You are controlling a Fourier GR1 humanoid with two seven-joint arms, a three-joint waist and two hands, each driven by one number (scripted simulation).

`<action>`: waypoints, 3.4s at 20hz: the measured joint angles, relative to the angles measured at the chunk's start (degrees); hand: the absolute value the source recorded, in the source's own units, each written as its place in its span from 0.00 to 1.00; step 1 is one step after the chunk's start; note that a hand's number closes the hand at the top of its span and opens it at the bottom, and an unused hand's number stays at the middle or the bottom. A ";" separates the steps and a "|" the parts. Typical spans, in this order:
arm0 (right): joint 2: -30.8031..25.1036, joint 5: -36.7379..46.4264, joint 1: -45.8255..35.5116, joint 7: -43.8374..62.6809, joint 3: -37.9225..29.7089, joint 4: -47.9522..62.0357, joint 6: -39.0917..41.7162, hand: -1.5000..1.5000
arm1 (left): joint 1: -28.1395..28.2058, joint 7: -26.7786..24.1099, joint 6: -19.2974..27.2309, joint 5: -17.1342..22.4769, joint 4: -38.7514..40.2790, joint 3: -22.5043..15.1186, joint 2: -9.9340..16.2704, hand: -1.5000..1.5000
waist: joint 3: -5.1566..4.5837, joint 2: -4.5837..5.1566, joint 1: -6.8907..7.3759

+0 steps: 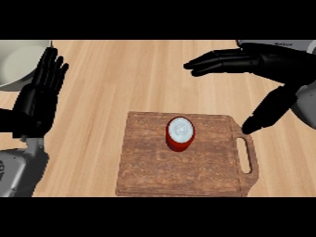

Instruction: Pick the can from the cutting board and place it in the pot

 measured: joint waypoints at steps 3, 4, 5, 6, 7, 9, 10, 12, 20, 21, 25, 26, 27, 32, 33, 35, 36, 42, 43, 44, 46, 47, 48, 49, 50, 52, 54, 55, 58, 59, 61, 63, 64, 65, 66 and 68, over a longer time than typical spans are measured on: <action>-0.61 6.16 -1.44 -3.81 4.84 1.31 -2.80 0.00 | -1.10 -0.05 0.25 -0.01 1.87 0.68 -0.33 0.50 | -0.04 -0.36 -1.01; -0.64 7.79 -2.18 -5.05 6.16 2.29 -3.71 0.00 | -1.20 -0.31 0.44 -0.32 2.40 0.63 -0.61 0.50 | -0.04 -0.47 -1.26; -0.64 9.44 -2.84 -6.31 7.52 3.37 -4.74 0.00 | -1.34 -0.42 0.54 -0.49 2.91 0.56 -0.91 0.50 | -0.06 -0.56 -1.47; -0.23 11.01 -3.69 -6.92 8.89 4.56 -5.59 0.00 | -1.78 -0.25 0.11 -0.20 3.31 1.18 -0.41 0.50 | -0.07 -0.66 -1.63; 0.09 12.28 -3.97 -7.51 10.31 5.24 -6.28 0.00 | -1.02 -0.56 -0.58 0.22 3.19 1.62 -0.05 0.50 | -0.08 -0.81 -1.77; 0.64 14.27 -5.49 -8.38 12.31 7.23 -6.94 0.00 | -1.21 -0.38 -0.52 0.05 3.36 1.92 -0.05 0.50 | -0.10 -1.03 -2.22; 1.70 15.14 -6.61 -7.98 13.28 8.41 -7.13 0.00 | -1.67 -0.07 -0.11 -0.30 3.47 1.80 -0.34 0.50 | -0.10 -1.11 -2.39; 3.20 16.99 -7.50 -7.91 15.07 10.36 -7.78 0.00 | -1.95 -0.35 -0.19 -0.23 3.96 2.54 -0.35 0.50 | -0.12 -1.26 -2.76; 8.62 23.10 -7.88 -9.75 20.39 17.82 -10.53 0.00 | -0.15 -1.43 -1.46 -0.30 3.90 3.97 -0.44 0.50 | -0.13 -1.54 -3.48; 9.00 23.67 -7.89 -10.07 20.48 18.12 -10.70 0.00 | -0.58 -1.08 -1.19 -0.60 4.04 4.05 -0.57 0.50 | -0.13 -1.56 -3.62; 10.63 25.54 -5.94 -12.54 21.48 19.28 -13.25 0.00 | 0.56 -0.93 -1.62 -0.71 3.23 4.81 -0.37 0.50 | -0.13 -1.66 -3.81; 11.02 25.86 -5.61 -13.09 21.51 19.46 -13.63 0.00 | 0.56 -0.72 -2.03 -0.43 3.12 5.14 -0.23 0.50 | -0.12 -1.67 -3.87; 11.19 26.06 -5.99 -13.71 21.22 20.09 -13.71 0.00 | 0.47 -1.02 -1.87 -0.91 3.39 4.85 -0.68 0.50 | -0.12 -1.66 -3.91; 12.49 27.90 -4.26 -12.69 20.59 17.62 -13.83 0.00 | 0.94 -1.32 -2.69 -1.27 3.90 5.65 -1.02 0.50 | -0.13 -1.77 -4.25; 12.97 28.87 -3.92 -12.30 20.35 17.65 -14.00 0.00 | 0.92 -1.55 -2.55 -1.70 3.91 5.60 -1.36 0.50 | -0.13 -1.78 -4.28; 13.44 30.90 -3.20 -12.14 19.88 17.88 -14.65 0.00 | 2.28 -0.90 -2.68 -2.00 2.03 5.52 -1.49 0.50 | -0.12 -1.80 -4.21; 13.87 31.88 -2.74 -11.49 19.85 17.51 -14.54 0.00 | 2.57 -0.79 -2.73 -2.18 2.01 5.61 -1.61 0.50 | -0.12 -1.81 -4.25; 20.01 36.89 -2.26 -11.23 19.07 22.92 -15.75 0.00 | 1.76 -0.62 -2.44 -3.65 2.41 5.24 -3.19 0.50 | -0.12 -1.72 -4.15; 20.74 37.66 -1.91 -11.67 18.89 23.85 -16.21 0.00 | 1.64 0.43 -2.46 -3.68 1.56 5.46 -2.86 0.50 | -0.12 -1.73 -4.11; 21.04 38.46 -1.86 -12.51 18.70 24.92 -16.49 0.00 | 1.18 0.24 -2.48 -3.84 2.12 5.74 -2.96 0.50 | -0.12 -1.72 -4.13; 22.76 40.07 -1.58 -13.21 18.53 26.49 -17.26 0.00 | 1.27 0.00 -2.75 -4.05 2.40 6.05 -3.14 0.50 | -0.12 -1.70 -4.12; 22.66 40.61 -1.39 -14.06 18.20 26.95 -17.54 0.00 | 1.98 -0.39 -3.29 -3.97 2.00 6.31 -2.98 0.50 | -0.12 -1.73 -4.10; 23.56 41.28 -1.02 -13.61 18.21 26.60 -17.62 0.00 | 1.34 -0.10 -3.12 -4.24 2.21 6.42 -3.05 0.50 | -0.13 -1.80 -4.19; 24.05 41.89 -0.97 -14.35 17.94 27.57 -18.33 0.00 | 1.77 -0.75 -3.60 -4.12 2.42 6.42 -3.33 0.50 | -0.13 -1.91 -4.15; 24.72 42.39 -1.28 -14.14 17.75 27.71 -17.87 0.00 | 1.63 -1.11 -3.71 -4.25 3.05 6.62 -3.46 0.50 | -0.13 -1.93 -4.20; 25.15 43.38 -0.98 -14.93 17.06 28.26 -18.23 0.00 | 1.63 -0.98 -4.18 -4.09 2.83 7.09 -3.42 0.50 | -0.14 -2.05 -4.22; 25.59 44.23 -0.92 -16.20 17.09 28.64 -18.97 1.00 | 0.91 -0.12 -4.11 -4.11 2.66 7.32 -3.40 0.50 | -0.15 -2.21 -4.23; 26.31 44.94 -0.90 -16.64 17.87 28.28 -19.62 1.00 | 0.23 -0.39 -3.79 -4.38 3.60 7.37 -3.72 0.50 | -0.17 -2.32 -4.32; 27.08 46.42 -0.46 -19.73 18.66 28.19 -22.65 1.00 | -0.20 -0.19 -4.17 -4.45 3.97 7.60 -3.56 0.50 | -0.22 -2.58 -4.26; 26.94 46.83 0.24 -20.37 18.79 27.22 -23.24 1.00 | 0.07 0.30 -4.17 -4.39 3.45 7.74 -3.46 0.50 | -0.22 -2.68 -4.30; 27.13 47.41 0.79 -21.30 18.67 26.33 -23.79 1.00 | 1.63 0.63 -3.86 -4.77 1.42 7.30 -3.91 0.50 | -0.22 -2.74 -4.22; 27.26 48.27 1.52 -21.85 18.70 25.22 -24.44 1.00 | 1.63 -0.53 -4.64 -4.57 2.59 7.70 -4.02 0.50 | -0.22 -2.76 -4.34; 27.38 48.76 1.94 -22.19 18.68 24.95 -25.04 1.00 | 1.16 0.14 -4.37 -4.69 2.43 7.83 -3.96 0.50 | -0.22 -2.84 -4.35; 27.34 49.11 2.48 -22.70 18.56 24.69 -25.77 1.00 | 1.08 0.43 -4.56 -4.56 2.18 7.96 -3.84 0.50 | -0.20 -2.96 -4.32; 27.90 49.40 2.92 -22.10 18.53 23.76 -25.48 1.00 | 1.54 0.51 -4.35 -4.85 1.68 7.62 -4.20 0.50 | -0.22 -2.97 -4.39; 27.44 49.82 4.74 -21.71 17.77 20.77 -25.51 1.00 | 2.05 0.90 -4.46 -4.80 0.87 8.03 -4.00 0.50 | -0.19 -2.87 -4.48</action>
